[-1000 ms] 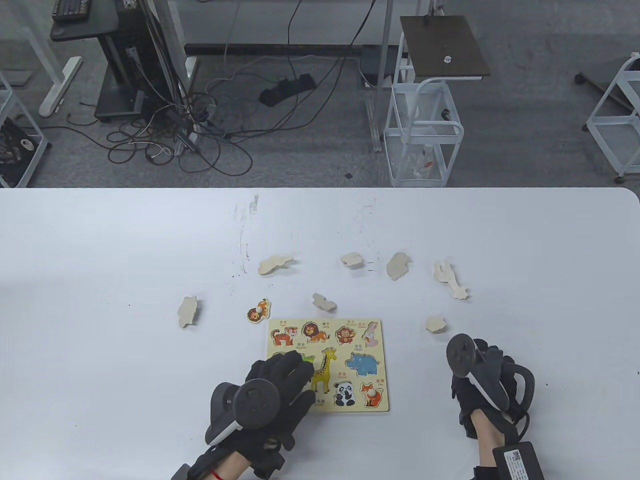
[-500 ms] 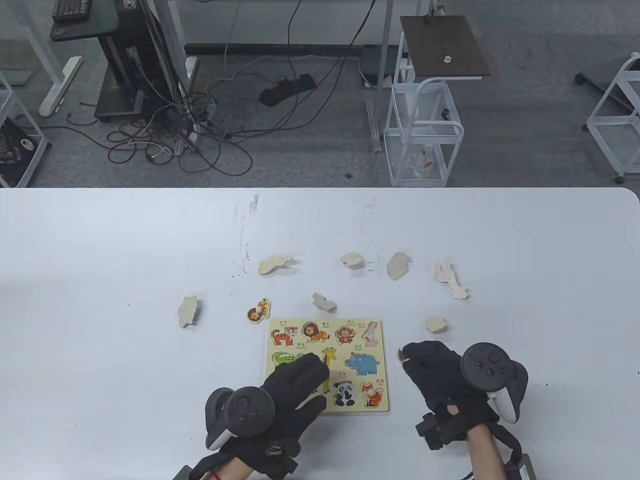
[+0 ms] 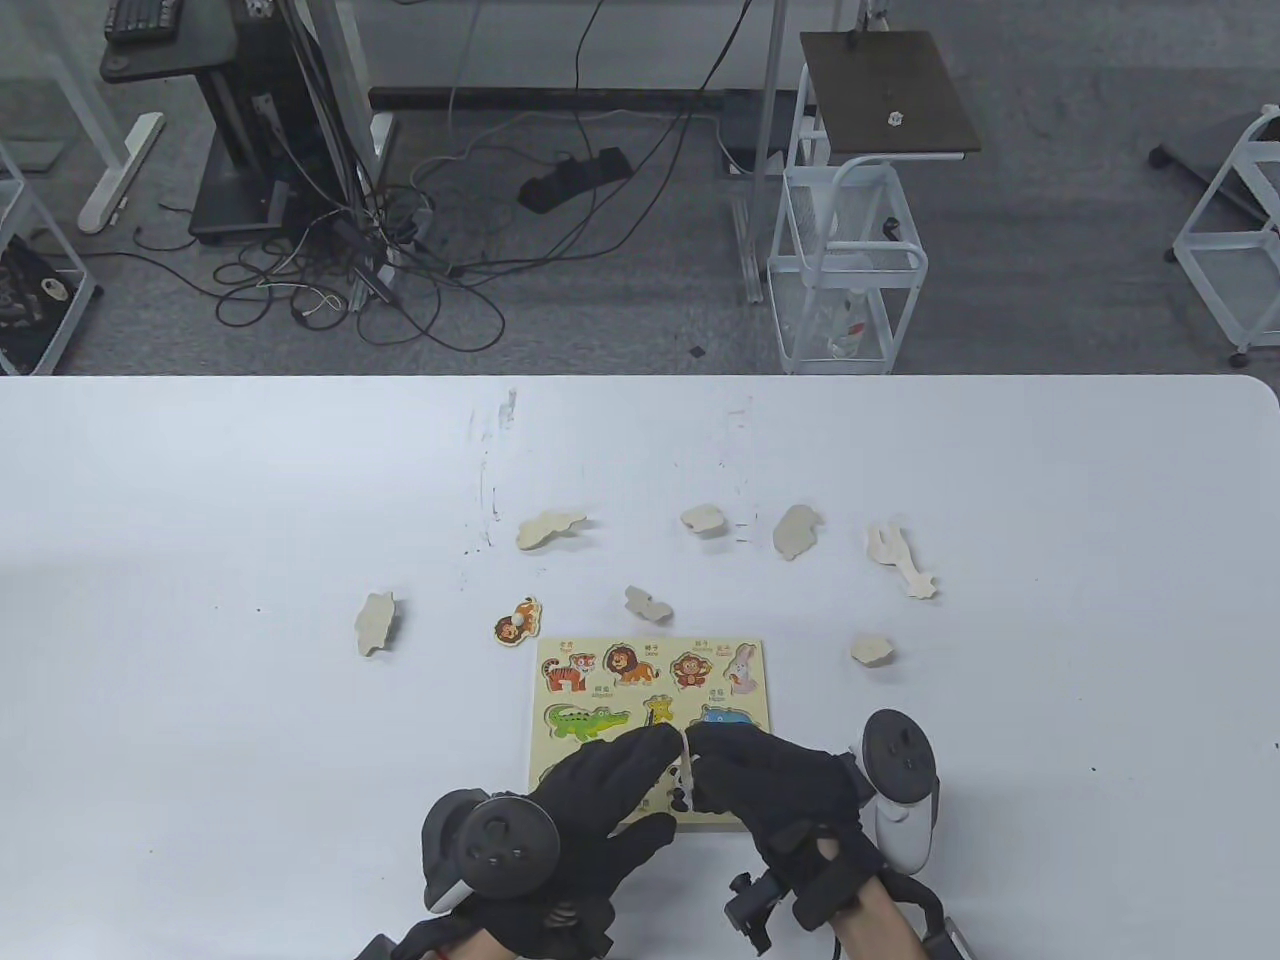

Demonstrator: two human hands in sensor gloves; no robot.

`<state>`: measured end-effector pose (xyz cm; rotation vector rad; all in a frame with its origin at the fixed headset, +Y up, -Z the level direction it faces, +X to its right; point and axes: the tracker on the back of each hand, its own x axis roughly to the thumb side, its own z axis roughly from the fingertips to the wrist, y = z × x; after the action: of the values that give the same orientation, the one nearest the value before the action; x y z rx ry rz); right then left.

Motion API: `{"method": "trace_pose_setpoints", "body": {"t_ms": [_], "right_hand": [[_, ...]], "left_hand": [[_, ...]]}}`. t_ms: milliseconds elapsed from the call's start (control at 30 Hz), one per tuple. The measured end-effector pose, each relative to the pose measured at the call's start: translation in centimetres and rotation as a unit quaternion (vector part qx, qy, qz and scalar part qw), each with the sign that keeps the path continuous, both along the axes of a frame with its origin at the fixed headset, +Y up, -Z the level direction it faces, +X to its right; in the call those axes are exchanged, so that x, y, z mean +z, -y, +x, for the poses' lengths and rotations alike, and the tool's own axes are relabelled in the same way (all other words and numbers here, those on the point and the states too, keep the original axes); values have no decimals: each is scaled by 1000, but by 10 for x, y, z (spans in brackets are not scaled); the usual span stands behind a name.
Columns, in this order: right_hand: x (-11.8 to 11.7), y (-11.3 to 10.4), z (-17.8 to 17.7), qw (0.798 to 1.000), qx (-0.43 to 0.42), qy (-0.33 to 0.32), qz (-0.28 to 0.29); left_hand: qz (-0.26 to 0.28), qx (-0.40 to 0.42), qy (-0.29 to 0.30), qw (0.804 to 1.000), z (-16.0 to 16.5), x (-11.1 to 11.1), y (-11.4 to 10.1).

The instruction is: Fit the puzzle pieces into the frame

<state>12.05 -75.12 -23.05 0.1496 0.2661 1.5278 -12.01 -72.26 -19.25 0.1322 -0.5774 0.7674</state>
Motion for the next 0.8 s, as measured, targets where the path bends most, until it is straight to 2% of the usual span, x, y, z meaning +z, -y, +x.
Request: {"method": "trace_pose_setpoints", "body": {"t_ms": [167, 300, 433, 600, 733, 800], "right_hand": [[2, 4, -2, 1000, 12, 10, -15], [3, 4, -5, 999, 38, 22, -8], [5, 3, -6, 995, 81, 48, 13], [12, -9, -11, 980, 162, 77, 83], [17, -20, -13, 961, 217, 95, 143], [21, -26, -13, 948, 239, 110, 177]], "left_hand": [[5, 14, -25, 1000, 0, 2, 0], [14, 14, -37, 999, -1, 1, -1], [-1, 9, -38, 999, -1, -1, 0], [-79, 49, -75, 993, -11, -12, 8], [-165, 134, -86, 973, -24, -22, 17], [-190, 158, -88, 965, -28, -25, 21]]}}
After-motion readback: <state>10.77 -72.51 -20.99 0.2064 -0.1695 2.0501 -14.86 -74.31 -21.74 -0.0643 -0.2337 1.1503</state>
